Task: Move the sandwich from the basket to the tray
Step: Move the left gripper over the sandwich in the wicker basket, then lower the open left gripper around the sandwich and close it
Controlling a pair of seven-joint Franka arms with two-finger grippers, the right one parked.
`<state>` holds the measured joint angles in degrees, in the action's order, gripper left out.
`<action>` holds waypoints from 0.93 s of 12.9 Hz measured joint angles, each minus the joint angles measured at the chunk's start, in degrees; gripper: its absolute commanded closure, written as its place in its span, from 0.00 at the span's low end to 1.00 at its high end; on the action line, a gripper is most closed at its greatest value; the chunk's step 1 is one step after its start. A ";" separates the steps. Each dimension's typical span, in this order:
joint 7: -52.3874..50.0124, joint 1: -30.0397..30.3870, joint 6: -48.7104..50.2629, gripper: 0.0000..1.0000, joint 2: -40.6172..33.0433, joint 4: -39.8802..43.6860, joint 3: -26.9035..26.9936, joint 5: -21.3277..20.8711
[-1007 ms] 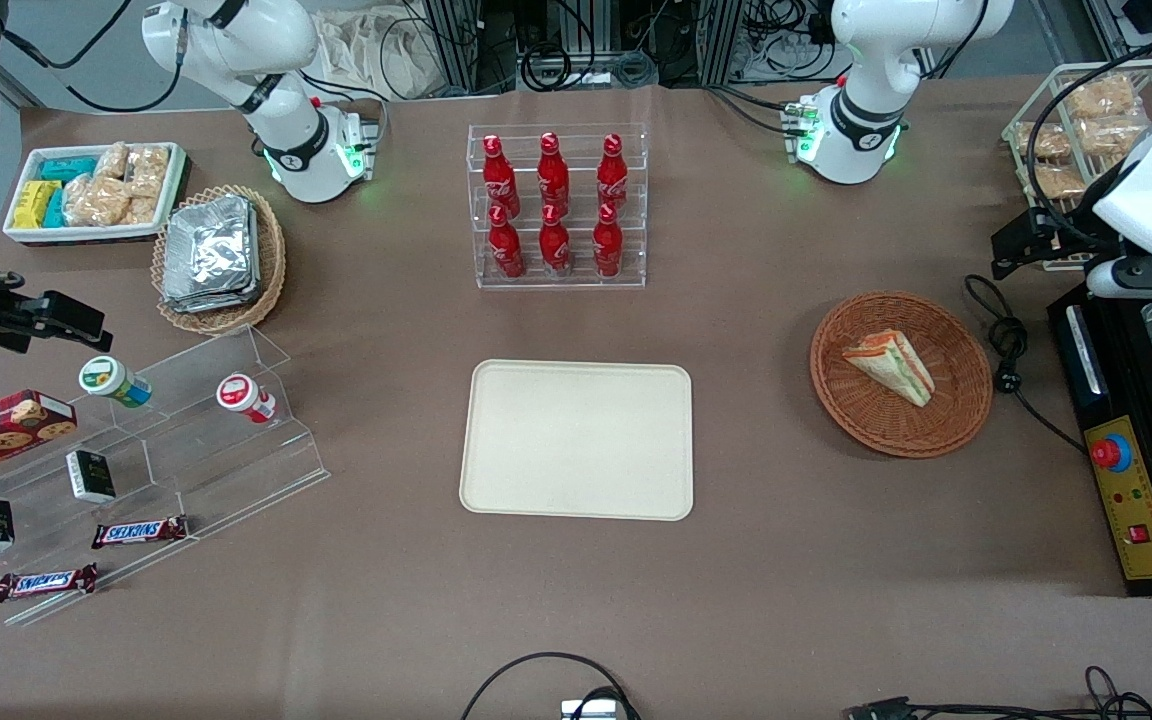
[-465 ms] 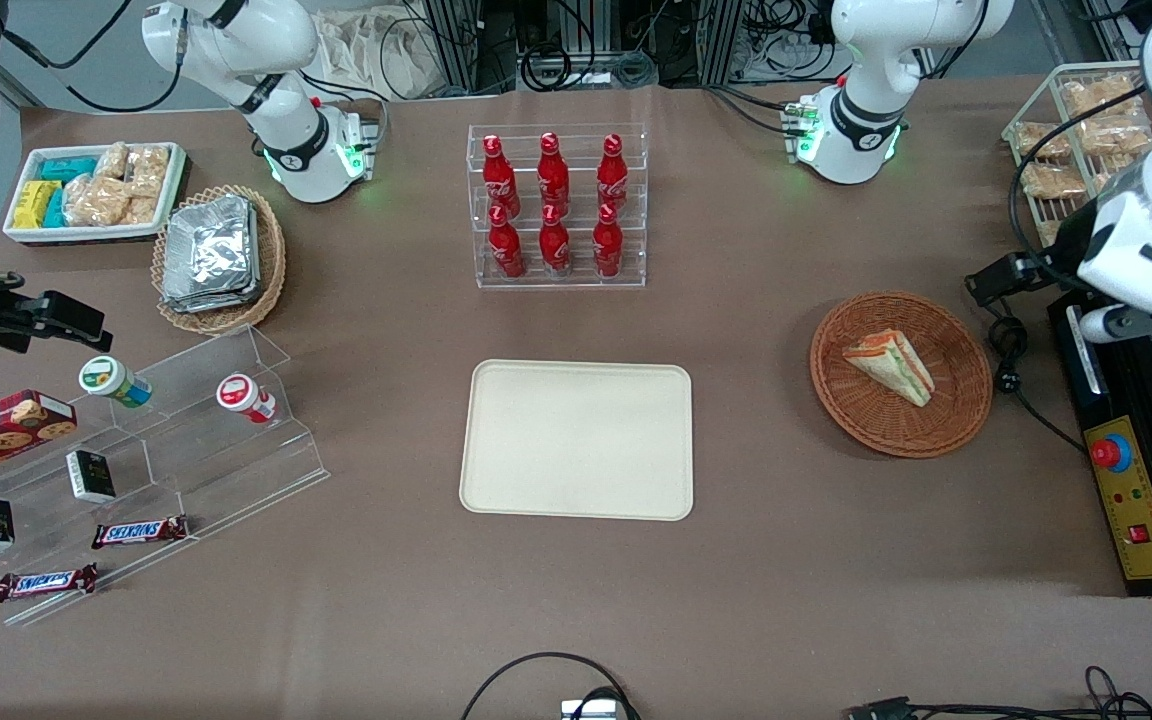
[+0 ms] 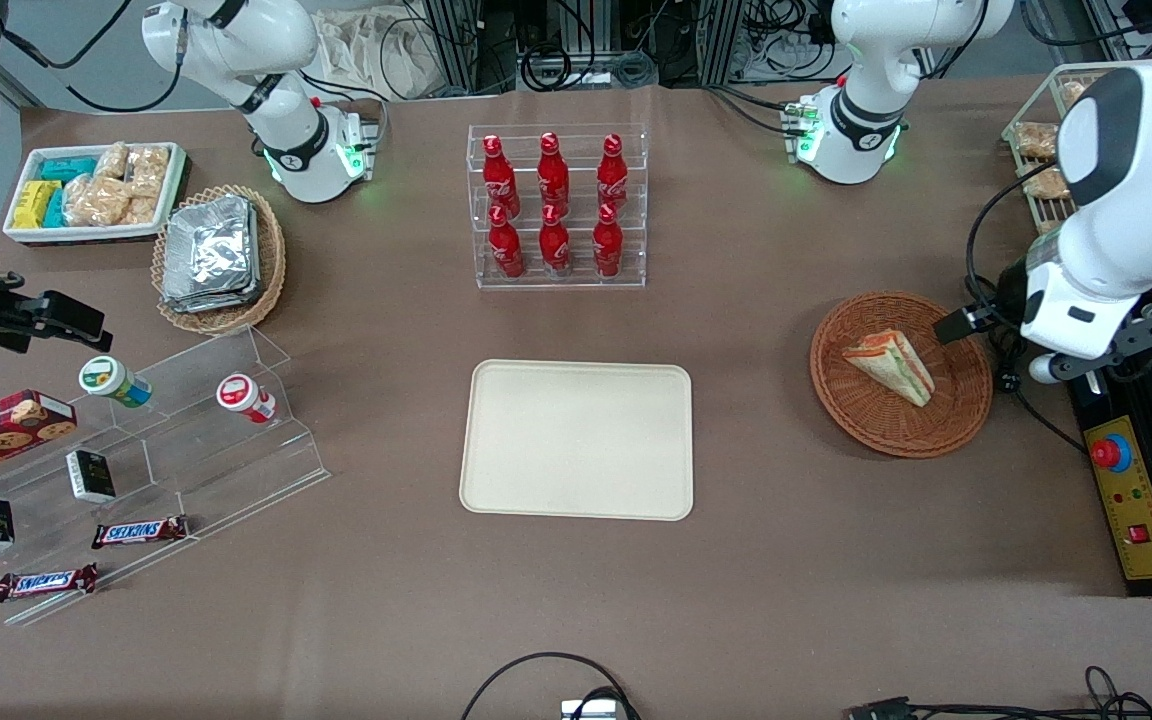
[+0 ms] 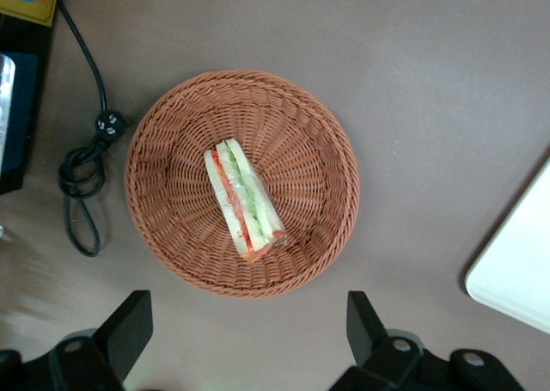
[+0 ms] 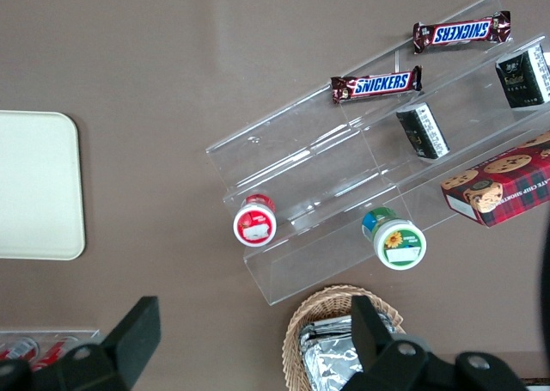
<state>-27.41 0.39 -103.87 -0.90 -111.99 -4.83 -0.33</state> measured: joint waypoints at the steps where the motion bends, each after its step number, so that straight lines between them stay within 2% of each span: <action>1: -1.00 -0.02 -2.49 0.00 -0.42 -2.49 -0.03 -0.03; 12: -12.30 -0.05 -29.89 0.00 -1.82 -24.41 -0.12 -1.53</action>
<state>-39.71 0.34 -133.76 -2.72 -136.39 -4.95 -1.86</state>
